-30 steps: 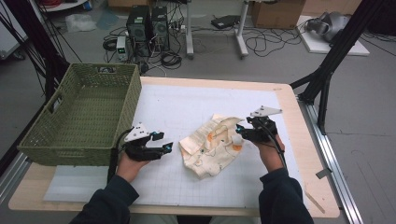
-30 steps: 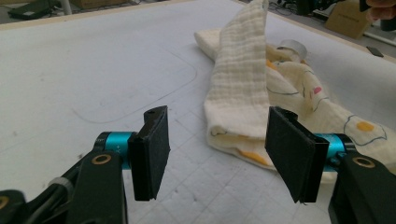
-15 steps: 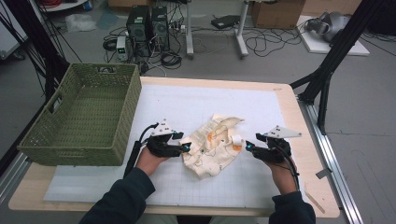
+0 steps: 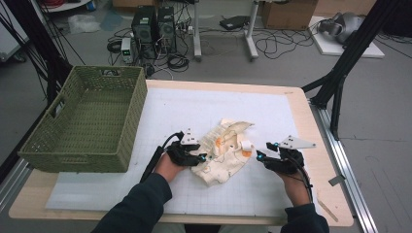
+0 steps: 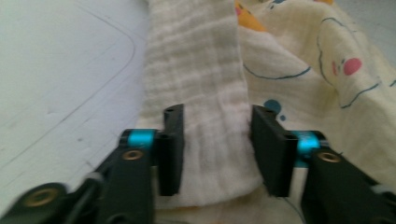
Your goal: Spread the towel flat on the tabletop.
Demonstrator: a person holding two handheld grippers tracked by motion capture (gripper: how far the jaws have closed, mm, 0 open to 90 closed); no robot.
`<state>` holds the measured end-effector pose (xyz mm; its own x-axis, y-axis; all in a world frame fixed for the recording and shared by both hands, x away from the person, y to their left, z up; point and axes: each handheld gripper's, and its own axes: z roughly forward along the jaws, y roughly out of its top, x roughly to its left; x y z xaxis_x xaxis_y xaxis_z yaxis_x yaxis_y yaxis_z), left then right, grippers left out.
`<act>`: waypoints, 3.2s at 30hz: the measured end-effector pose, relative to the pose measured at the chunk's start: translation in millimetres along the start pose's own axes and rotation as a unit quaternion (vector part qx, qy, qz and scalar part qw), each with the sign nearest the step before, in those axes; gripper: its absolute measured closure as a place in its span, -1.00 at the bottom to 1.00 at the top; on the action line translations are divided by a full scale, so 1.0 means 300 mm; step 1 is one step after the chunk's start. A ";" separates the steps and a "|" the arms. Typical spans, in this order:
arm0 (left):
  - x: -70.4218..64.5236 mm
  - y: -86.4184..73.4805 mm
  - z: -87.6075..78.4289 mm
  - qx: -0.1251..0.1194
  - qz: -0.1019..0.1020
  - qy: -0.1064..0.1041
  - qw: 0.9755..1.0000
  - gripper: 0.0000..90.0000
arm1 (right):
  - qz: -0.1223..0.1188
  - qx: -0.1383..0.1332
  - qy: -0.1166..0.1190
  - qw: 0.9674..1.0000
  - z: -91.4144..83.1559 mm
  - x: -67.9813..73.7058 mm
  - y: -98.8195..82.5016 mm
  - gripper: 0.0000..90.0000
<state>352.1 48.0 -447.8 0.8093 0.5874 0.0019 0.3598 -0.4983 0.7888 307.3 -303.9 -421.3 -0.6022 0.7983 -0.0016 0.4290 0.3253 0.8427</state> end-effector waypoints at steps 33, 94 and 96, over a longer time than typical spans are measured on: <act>0.248 -0.033 -0.182 -0.071 -0.141 0.125 0.980 0.88 | -0.004 0.113 0.001 0.994 0.247 0.016 0.088 0.90; 0.165 -0.067 -0.170 -0.073 -0.141 0.082 0.984 -0.14 | 0.019 0.123 -0.109 0.986 0.088 -0.083 0.007 0.59; 0.150 -0.070 -0.160 -0.069 -0.137 0.074 0.985 -0.14 | 0.013 0.097 -0.102 0.990 0.071 -0.074 0.006 0.40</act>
<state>358.7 115.3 -434.8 0.6099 0.7797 -0.1419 0.4811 -0.2220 0.8481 335.8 -310.1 -431.1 -0.4481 0.8877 -0.1064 0.5757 0.3775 0.7253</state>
